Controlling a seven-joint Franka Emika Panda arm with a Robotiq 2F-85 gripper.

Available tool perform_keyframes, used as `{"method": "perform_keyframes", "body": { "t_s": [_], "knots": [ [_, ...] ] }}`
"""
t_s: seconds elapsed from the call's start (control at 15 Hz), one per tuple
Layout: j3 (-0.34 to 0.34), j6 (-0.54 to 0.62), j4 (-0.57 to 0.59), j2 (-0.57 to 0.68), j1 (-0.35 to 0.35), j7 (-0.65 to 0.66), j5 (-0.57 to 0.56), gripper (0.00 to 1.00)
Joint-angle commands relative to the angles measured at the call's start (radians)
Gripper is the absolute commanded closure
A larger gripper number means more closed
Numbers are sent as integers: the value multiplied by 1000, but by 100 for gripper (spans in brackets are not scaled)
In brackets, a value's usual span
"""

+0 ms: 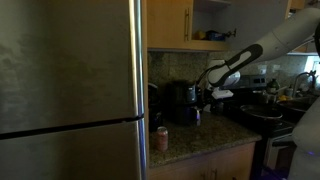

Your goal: Push in the basket of the air fryer

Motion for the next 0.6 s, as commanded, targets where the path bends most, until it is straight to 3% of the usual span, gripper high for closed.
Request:
{"method": "perform_keyframes", "body": {
  "t_s": [0.0,0.27,0.47,0.53],
  "knots": [
    [26,106,95,144,-15,62,-19,0],
    [27,187,172,258,-25,193,-137,0],
    [8,178,244,325,-16,342,-256,0],
    [11,181,184,268,-8,270,-199,0]
  ]
}}
